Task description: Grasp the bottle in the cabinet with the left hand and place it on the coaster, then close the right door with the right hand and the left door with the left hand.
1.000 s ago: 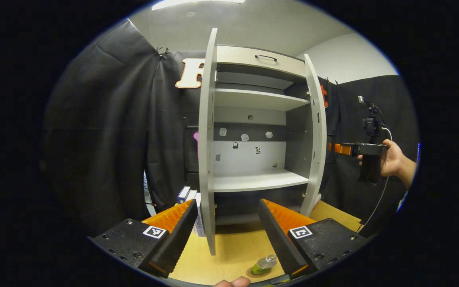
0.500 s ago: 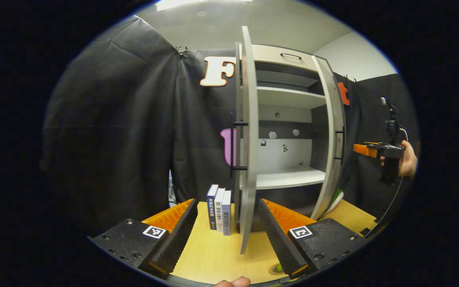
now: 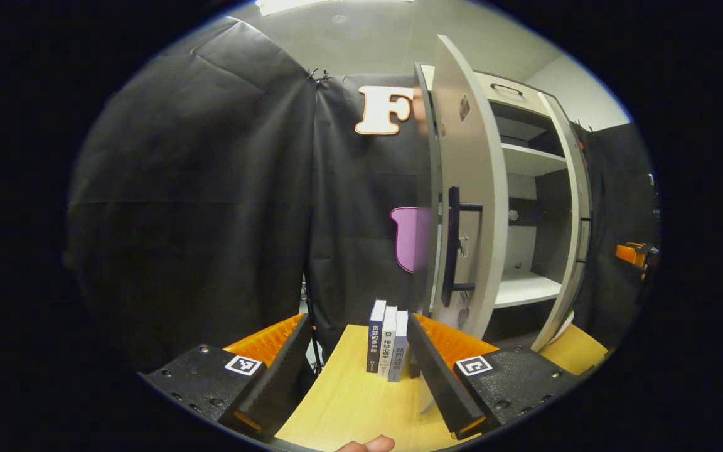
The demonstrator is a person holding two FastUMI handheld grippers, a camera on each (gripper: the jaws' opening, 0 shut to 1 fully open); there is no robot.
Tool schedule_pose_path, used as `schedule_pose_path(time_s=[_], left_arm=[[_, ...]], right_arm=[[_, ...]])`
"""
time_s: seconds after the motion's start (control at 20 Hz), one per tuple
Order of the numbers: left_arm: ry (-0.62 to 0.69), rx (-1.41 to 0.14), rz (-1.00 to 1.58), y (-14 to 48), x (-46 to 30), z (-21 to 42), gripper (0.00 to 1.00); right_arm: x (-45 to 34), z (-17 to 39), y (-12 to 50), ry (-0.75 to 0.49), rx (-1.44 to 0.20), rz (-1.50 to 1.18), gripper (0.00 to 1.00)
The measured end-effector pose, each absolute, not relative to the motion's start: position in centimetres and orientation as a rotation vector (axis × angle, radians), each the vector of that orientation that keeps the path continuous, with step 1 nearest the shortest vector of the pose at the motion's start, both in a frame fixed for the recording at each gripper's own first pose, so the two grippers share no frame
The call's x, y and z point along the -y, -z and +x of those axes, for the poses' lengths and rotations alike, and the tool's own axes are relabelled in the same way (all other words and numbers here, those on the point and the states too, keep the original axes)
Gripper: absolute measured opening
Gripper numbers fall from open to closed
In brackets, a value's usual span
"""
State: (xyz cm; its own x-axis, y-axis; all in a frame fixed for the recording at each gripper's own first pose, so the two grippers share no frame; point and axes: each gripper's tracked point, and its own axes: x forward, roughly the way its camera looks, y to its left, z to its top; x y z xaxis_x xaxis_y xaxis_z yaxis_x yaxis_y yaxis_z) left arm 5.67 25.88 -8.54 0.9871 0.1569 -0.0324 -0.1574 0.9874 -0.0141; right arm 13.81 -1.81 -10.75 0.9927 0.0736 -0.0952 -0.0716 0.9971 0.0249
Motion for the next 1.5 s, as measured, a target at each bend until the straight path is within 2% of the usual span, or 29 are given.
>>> schedule_pose_path(time_s=[0.1, 0.15, 0.25, 0.35, 0.4, 0.45, 0.5, 0.55, 0.65, 0.7, 0.85, 0.9, 0.95, 1.0, 1.05, 1.1, 1.15, 1.2, 1.25, 1.3, 1.35, 1.4, 1.5], left_arm=[[-0.16, -0.032, -0.006, 7.9, -26.4, 7.1, 0.96], [-0.157, -0.024, -0.002, 7.3, -26.2, 7.8, 0.93], [-0.144, -0.011, 0.01, 6.3, -25.6, 9.1, 0.97], [-0.125, 0.002, 0.009, 5.5, -24.0, 10.5, 0.93], [-0.095, -0.003, -0.012, 5.6, -22.6, 11.2, 0.97], [-0.143, -0.02, -0.019, 5.8, -22.2, 11.5, 0.96], [-0.195, -0.03, 0.01, 6.1, -23.0, 11.9, 0.88], [-0.222, -0.039, 0.026, 6.3, -22.9, 11.7, 0.89], [-0.185, -0.038, -0.012, 6.0, -21.5, 12.3, 0.88], [-0.158, -0.056, -0.034, 6.2, -20.7, 12.5, 0.86], [-0.111, -0.08, -0.022, 6.3, -17.5, 12.2, 0.91], [-0.11, -0.077, -0.012, 6.2, -16.7, 12.2, 0.87], [-0.103, -0.078, -0.006, 6.1, -15.6, 12.4, 0.87], [-0.081, -0.084, 0.001, 6.3, -14.4, 12.6, 0.92], [-0.05, -0.082, 0.008, 6.3, -12.7, 12.8, 0.87], [-0.026, -0.08, 0.018, 6.3, -11.3, 13.1, 0.92], [-0.016, -0.082, 0.032, 6.5, -10.3, 13.2, 0.92], [-0.007, -0.08, 0.054, 6.4, -9.2, 13.2, 0.92], [0.0, -0.072, 0.075, 6.2, -8.2, 13.2, 0.87], [0.002, -0.059, 0.095, 5.8, -7.4, 13.2, 0.92], [0.008, -0.047, 0.107, 5.5, -6.7, 13.2, 0.89], [0.017, -0.039, 0.114, 5.3, -5.9, 12.9, 0.94], [0.011, -0.025, 0.114, 4.8, -5.4, 12.4, 0.96]], right_arm=[[2.0, 12.9, 10.4, -0.072, -0.088, 0.021, 0.94], [2.2, 12.3, 10.3, -0.074, -0.084, 0.023, 0.96], [2.5, 10.9, 10.2, -0.082, -0.076, 0.033, 0.96], [3.2, 9.2, 10.1, -0.078, -0.075, 0.038, 0.96], [3.6, 8.0, 10.4, -0.076, -0.077, 0.046, 0.96], [3.8, 6.8, 10.5, -0.077, -0.07, 0.06, 0.96], [4.2, 5.5, 10.6, -0.077, -0.065, 0.081, 0.96], [4.4, 4.3, 10.9, -0.082, -0.065, 0.101, 0.96], [5.0, 2.2, 11.3, -0.084, -0.062, 0.116, 0.94], [5.4, 1.4, 11.4, -0.082, -0.056, 0.112, 0.96], [6.6, -0.2, 12.1, -0.066, -0.057, 0.108, 0.96], [6.8, -0.5, 12.1, -0.066, -0.058, 0.108, 0.96], [7.1, -0.8, 11.9, -0.065, -0.057, 0.108, 0.96], [7.4, -1.1, 11.7, -0.065, -0.051, 0.108, 0.96], [7.6, -1.3, 11.5, -0.067, -0.049, 0.11, 0.96], [7.8, -1.5, 11.3, -0.071, -0.047, 0.105, 0.96], [8.1, -1.6, 11.2, -0.067, -0.048, 0.094, 0.96], [8.4, -1.8, 11.1, -0.061, -0.05, 0.081, 0.96], [8.6, -2.0, 11.0, -0.057, -0.05, 0.071, 0.96], [8.6, -2.3, 10.9, -0.059, -0.051, 0.069, 0.96], [8.7, -2.6, 10.7, -0.063, -0.05, 0.072, 0.96], [8.7, -2.9, 10.6, -0.066, -0.052, 0.074, 0.94], [8.6, -3.7, 10.4, -0.076, -0.05, 0.067, 0.96]])
